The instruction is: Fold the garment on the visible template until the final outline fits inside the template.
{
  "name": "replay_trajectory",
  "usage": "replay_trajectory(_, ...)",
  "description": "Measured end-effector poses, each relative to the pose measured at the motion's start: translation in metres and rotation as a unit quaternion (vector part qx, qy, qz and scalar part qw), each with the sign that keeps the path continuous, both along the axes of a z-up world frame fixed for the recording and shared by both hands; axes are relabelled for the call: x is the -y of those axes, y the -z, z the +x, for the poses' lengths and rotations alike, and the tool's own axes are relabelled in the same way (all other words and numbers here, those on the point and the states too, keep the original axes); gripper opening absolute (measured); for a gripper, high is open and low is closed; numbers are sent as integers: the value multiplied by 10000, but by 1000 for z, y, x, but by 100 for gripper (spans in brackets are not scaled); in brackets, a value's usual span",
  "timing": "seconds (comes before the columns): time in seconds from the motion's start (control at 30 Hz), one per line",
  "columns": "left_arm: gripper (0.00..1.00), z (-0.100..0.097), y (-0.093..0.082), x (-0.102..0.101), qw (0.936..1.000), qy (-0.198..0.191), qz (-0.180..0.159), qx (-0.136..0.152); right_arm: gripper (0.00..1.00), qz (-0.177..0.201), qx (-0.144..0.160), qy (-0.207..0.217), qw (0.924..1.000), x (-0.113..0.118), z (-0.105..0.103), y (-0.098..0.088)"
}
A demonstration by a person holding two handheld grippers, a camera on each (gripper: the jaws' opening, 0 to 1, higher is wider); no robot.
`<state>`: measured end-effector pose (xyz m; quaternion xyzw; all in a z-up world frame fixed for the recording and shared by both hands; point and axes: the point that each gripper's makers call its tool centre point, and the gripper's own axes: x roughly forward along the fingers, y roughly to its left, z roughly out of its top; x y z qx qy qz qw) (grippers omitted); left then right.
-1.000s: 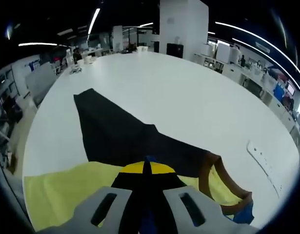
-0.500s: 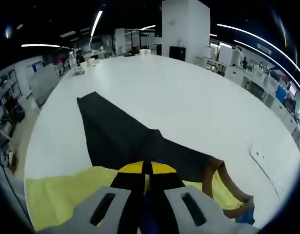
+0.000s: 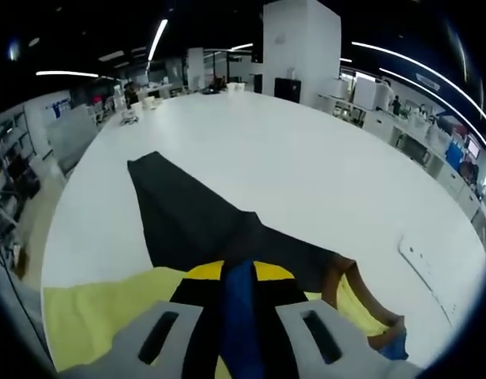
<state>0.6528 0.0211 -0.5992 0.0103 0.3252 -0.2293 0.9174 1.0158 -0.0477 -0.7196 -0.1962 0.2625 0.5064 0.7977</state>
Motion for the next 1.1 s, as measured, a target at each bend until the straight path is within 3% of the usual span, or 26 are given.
replay_trajectory(0.13, 84, 1, -1, 1, 10000, 12, 14, 12, 22, 35, 14, 24, 10000, 0, 4, -2)
replay_trajectory(0.5, 84, 1, -5, 1, 9999, 46, 64, 67, 34, 81, -23, 48, 10000, 5, 3, -5)
replay_trajectory(0.67, 84, 1, -7, 3, 9999, 71, 70, 89, 47, 74, -109, 80, 9999, 12, -3, -5)
replay_trajectory(0.83, 84, 1, -9, 4, 9999, 80, 60, 135, 50, 144, -39, 104, 9998, 19, -6, -14)
replay_trajectory(1.1, 84, 0, -10, 6, 9998, 95, 61, 151, 69, 124, 33, 130, 9998, 30, -15, -18)
